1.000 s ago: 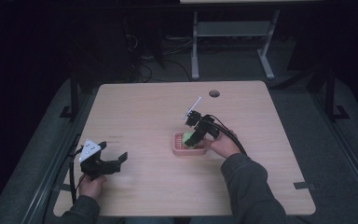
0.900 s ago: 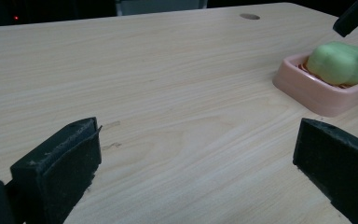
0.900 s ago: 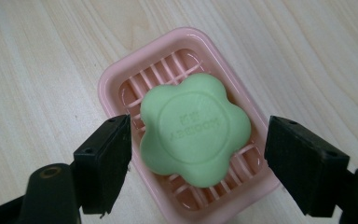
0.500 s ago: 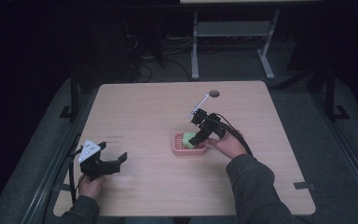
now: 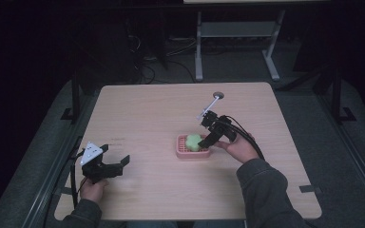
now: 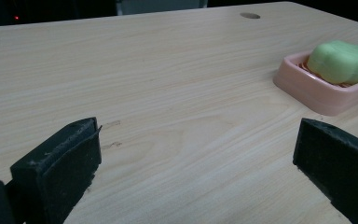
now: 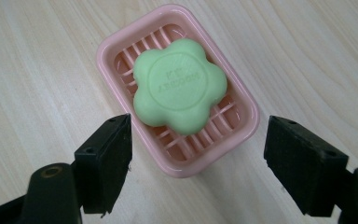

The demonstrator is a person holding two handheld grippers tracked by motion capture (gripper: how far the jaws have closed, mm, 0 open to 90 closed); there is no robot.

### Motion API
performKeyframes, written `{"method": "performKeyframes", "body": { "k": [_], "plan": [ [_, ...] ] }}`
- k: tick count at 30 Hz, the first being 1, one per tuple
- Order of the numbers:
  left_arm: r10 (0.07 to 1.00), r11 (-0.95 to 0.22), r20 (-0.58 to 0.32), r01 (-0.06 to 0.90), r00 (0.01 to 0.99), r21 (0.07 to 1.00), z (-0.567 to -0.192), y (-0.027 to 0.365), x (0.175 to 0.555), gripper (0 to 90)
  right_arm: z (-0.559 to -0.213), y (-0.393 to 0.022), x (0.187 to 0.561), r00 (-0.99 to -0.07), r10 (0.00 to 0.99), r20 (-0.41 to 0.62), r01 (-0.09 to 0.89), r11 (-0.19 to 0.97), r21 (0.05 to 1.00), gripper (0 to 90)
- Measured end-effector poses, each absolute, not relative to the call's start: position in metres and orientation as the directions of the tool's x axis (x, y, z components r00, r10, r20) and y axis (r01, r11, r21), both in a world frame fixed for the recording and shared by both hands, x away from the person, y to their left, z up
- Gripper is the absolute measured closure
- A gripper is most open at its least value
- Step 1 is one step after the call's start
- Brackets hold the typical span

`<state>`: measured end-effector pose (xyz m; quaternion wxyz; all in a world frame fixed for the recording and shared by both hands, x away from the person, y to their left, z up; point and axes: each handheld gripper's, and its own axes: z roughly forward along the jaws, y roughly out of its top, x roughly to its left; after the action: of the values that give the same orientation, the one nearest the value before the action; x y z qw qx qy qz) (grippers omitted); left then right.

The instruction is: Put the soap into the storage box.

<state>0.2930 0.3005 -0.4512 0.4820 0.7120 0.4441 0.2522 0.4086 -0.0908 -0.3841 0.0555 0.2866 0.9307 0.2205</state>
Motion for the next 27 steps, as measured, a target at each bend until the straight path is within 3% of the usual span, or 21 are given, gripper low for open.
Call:
{"method": "performKeyframes", "body": {
  "k": [27],
  "plan": [
    [0.878,-0.152,-0.058,0.391,0.476,0.908,-0.451,0.300,0.293,0.2,-0.382,-0.124,0.390,-0.807,0.590,0.024,0.538,0.719,0.440,22.8]
  ]
}}
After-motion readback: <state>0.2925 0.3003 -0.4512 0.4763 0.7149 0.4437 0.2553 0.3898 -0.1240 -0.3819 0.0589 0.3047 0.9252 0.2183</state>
